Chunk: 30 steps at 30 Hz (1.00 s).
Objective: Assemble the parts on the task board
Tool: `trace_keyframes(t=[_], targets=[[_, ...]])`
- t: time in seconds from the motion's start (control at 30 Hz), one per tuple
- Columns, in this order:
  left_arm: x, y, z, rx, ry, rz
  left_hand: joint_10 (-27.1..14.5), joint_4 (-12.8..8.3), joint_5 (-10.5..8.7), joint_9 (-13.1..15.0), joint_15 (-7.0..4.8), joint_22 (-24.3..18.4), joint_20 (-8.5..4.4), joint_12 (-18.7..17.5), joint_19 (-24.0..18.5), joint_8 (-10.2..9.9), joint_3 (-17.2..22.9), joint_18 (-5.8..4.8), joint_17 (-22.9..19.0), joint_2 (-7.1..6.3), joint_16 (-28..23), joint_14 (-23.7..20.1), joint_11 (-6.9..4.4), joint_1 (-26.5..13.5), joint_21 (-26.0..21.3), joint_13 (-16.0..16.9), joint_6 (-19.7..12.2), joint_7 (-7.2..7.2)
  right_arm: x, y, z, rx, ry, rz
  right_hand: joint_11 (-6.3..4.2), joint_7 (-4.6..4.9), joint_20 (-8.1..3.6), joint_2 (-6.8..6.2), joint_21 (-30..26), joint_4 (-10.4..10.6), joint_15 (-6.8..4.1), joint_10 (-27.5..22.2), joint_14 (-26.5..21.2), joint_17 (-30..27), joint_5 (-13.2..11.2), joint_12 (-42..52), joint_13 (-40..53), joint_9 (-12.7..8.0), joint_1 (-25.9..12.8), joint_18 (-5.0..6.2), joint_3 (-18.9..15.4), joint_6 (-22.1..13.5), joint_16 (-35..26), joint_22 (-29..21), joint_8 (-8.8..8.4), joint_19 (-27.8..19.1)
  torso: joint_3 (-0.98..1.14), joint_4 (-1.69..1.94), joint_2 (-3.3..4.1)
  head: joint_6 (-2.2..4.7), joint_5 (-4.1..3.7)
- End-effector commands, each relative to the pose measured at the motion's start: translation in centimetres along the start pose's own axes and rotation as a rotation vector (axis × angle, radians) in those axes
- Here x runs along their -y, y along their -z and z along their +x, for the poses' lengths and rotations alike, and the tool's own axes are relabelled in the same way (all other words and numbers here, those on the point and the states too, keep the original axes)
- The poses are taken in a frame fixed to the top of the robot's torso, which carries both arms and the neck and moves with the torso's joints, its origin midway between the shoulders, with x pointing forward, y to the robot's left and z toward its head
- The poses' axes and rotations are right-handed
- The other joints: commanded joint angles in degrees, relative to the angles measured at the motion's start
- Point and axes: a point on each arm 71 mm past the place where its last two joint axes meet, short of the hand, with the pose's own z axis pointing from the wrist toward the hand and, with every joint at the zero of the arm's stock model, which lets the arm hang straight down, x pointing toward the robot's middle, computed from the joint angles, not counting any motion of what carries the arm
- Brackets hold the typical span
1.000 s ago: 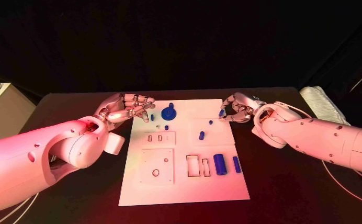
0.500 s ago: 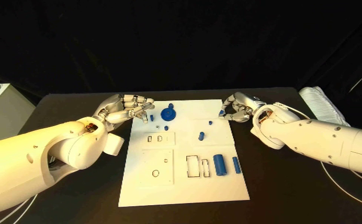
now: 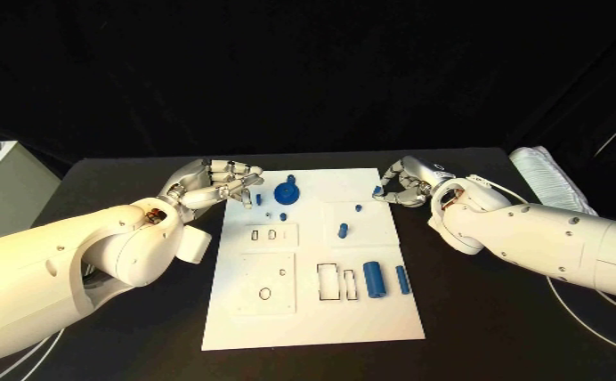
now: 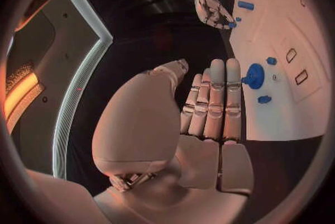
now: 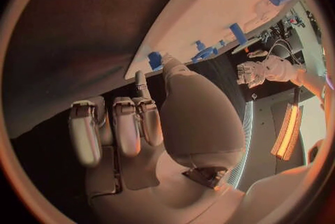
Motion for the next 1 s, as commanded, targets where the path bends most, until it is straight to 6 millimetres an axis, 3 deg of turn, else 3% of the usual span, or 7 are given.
trace_keyframes(t=[0.03,0.73,0.87,1.0], targets=[[0.1,-0.01,0.23,-0.02,0.003,0.005,-0.1,0.0,-0.24,0.1,0.04,0.1,-0.05,-0.2,-0.5,-0.2,0.3,0.72,-0.1,0.03,0.3,-0.4,0.09,0.0,0.2,0.0,0.0,0.19,-0.1,0.01,0.11,-0.003,0.017,0.002,-0.35,-0.03,-0.56,0.41,0.1,0.2,-0.28,5.5,6.0,15.1,0.1,0.2,14.7,0.1,-0.2,-0.83,-0.1,0.5,0.2,15.1,0.36,6.0,0.03,-0.01,0.0,-0.04,-0.02],[0.08,-0.03,0.22,-0.021,0.003,0.004,-0.1,0.0,-0.24,0.1,0.04,0.1,-0.05,-0.2,-0.5,-0.2,0.3,0.72,-0.1,0.03,0.3,-0.4,0.09,0.0,0.2,0.0,0.0,0.19,-0.91,-0.14,0.41,-0.003,0.011,-0.025,-0.47,-0.11,-0.69,0.26,0.1,-0.1,-0.41,5.7,6.0,15.1,0.2,0.4,14.9,0.1,0.2,-0.83,0.0,0.5,0.2,15.1,0.47,6.0,-0.03,0.02,0.02,-0.16,-0.05],[0.07,-0.05,0.23,-0.021,0.002,0.003,-0.1,0.0,-0.24,0.1,0.04,0.1,-0.05,-0.2,-0.5,-0.2,0.3,0.72,-0.1,0.03,0.3,-0.4,0.09,0.0,0.2,0.0,0.0,0.19,-0.96,-0.18,0.45,-0.006,0.014,-0.028,-0.63,-0.26,-0.95,1.42,0.1,-0.7,-0.65,5.9,6.0,15.1,0.2,0.6,15.1,0.2,2.2,-0.83,1.8,0.6,0.2,15.1,0.88,6.0,-0.05,-0.01,0.03,-0.15,0.0],[0.06,-0.06,0.22,-0.02,0.002,0.003,-0.1,0.0,-0.24,0.1,0.04,0.1,-0.05,-0.2,-0.5,-0.2,0.3,0.72,-0.1,0.03,0.3,-0.4,0.09,0.0,0.2,0.0,0.0,0.19,-1.05,-0.21,0.52,-0.011,0.019,-0.031,-0.88,-0.52,-1.16,1.79,0.1,-1.4,-0.86,5.9,6.0,15.1,0.3,0.6,15.1,0.2,3.9,-0.83,3.5,1.1,0.2,15.1,1.27,6.0,-0.03,-0.01,-0.01,-0.23,-0.01]])
